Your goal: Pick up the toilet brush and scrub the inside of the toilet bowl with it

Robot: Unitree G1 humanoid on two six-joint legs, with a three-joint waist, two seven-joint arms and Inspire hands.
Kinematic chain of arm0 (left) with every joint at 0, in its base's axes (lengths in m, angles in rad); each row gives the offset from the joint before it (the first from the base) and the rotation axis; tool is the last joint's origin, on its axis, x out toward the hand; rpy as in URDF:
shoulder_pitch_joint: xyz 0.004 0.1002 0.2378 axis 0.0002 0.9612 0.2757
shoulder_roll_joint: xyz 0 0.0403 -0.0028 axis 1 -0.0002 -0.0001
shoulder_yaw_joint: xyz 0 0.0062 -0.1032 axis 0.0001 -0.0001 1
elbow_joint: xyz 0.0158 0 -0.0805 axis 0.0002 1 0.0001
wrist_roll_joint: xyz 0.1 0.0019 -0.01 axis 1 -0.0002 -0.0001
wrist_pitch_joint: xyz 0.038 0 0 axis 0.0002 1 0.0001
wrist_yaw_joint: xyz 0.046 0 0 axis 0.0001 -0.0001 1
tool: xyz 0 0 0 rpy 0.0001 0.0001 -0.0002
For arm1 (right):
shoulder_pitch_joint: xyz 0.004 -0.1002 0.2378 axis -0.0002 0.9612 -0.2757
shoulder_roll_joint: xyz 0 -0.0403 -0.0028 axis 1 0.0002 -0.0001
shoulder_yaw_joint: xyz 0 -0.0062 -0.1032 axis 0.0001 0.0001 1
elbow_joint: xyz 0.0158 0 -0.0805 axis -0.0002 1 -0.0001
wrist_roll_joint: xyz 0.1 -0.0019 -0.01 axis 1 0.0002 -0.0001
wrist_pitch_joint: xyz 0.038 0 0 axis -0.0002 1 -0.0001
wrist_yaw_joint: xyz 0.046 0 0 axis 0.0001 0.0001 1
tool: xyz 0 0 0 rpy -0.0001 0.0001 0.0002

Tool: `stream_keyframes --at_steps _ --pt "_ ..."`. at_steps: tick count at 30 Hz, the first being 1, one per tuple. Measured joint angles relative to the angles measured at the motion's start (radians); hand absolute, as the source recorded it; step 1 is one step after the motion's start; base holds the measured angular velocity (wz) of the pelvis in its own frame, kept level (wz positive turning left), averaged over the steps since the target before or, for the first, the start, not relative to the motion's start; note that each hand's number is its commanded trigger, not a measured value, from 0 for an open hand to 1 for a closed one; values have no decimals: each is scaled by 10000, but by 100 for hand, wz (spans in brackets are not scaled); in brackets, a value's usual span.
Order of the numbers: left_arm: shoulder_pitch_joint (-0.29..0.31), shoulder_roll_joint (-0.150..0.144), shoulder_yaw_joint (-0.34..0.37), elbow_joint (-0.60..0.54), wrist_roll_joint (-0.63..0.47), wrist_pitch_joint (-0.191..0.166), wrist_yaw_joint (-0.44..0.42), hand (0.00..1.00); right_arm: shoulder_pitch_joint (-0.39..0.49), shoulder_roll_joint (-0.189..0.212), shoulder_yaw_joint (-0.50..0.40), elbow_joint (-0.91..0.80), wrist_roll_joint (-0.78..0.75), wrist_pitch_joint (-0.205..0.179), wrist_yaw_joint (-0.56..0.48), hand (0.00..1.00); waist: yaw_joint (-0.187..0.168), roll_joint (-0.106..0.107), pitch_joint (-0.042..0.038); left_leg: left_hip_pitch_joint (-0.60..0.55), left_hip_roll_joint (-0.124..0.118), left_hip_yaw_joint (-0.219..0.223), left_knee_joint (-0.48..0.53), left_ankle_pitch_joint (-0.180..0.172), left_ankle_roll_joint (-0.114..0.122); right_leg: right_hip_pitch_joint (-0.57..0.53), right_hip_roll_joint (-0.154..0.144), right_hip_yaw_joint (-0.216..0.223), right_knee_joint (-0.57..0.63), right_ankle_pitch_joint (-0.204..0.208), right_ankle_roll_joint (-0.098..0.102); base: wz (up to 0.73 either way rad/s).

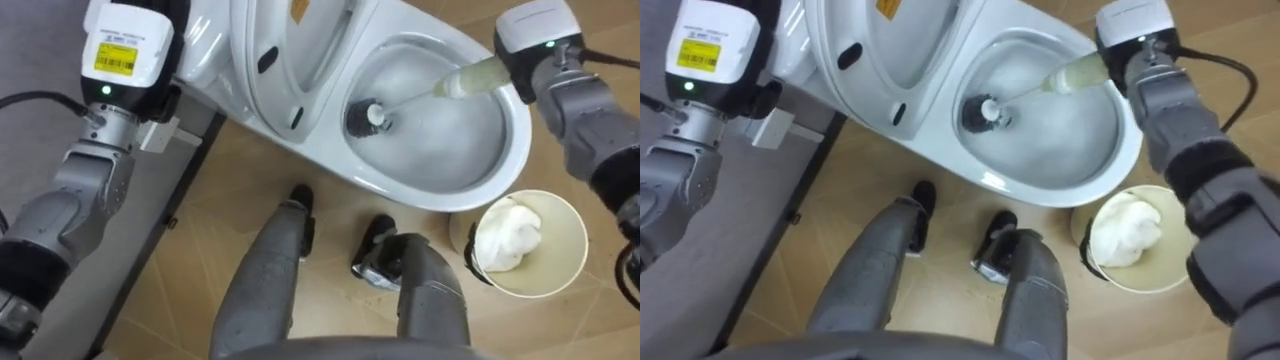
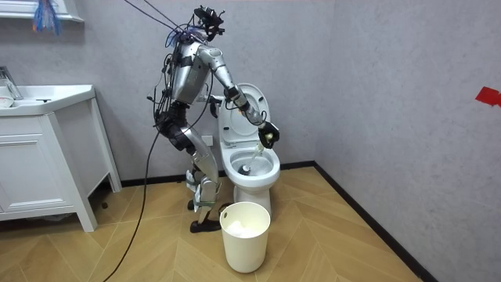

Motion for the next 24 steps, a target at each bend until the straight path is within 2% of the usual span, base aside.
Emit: stream_keyframes --at_steps 1,3,6,8,10,12,17,21,24 --pt "8 -68 5 64 5 -6 1 0 77 -28 -35 -104 -25 50 96 100 22 44 -28 6 17 -1 -5 -6 -9 21 24 -4 -31 6 -6 0" --pt "95 -279 -4 136 8 18 -32 0 565 -29 -55 -672 -137 434 401 100 60 223 -138 59 94 -22 27 -57 -29 151 112 -53 -126 8 -10 0" --pt "236 -370 -31 152 -2 137 -109 0 1165 -25 -240 -1380 -495 897 877 100 -32 421 -213 137 133 -196 13 -102 -97 359 200 -217 -300 22 -41 4" --pt "341 -389 -61 148 -133 198 -122 0 1646 -25 -340 -2033 -645 1161 1165 100 -74 482 -262 193 189 -223 6 -131 -125 462 283 -230 -418 18 -46 -1" --pt "409 -395 -72 146 -376 207 -88 0 1975 -24 -429 -2535 -725 1440 1484 100 -83 485 -262 210 260 -153 -32 -158 -128 468 311 -230 -434 28 -69 -10" --pt "432 -415 -250 146 -733 350 99 0 2489 -30 -523 -3363 -885 1903 1910 100 -91 496 -270 217 308 -125 -67 -172 -147 468 367 -202 -469 40 -89 -6" --pt "644 -428 -293 129 -1174 393 263 0 3469 -17 -815 -5006 -2060 2489 2921 100 -177 628 -340 183 352 -148 -75 -192 -173 460 447 -194 -579 66 -123 -2" --pt "776 -432 -464 138 -1559 481 522 0 3548 15 -815 -5164 -2504 2536 3311 100 -272 743 -419 225 340 -128 -152 -191 -176 470 443 -174 -585 64 -121 1" --pt "840 -433 -486 137 -1552 512 698 0 3511 81 -822 -4712 -2373 2522 3020 100 -330 673 -409 288 286 -129 -219 -185 -186 475 407 -127 -524 14 -103 5"
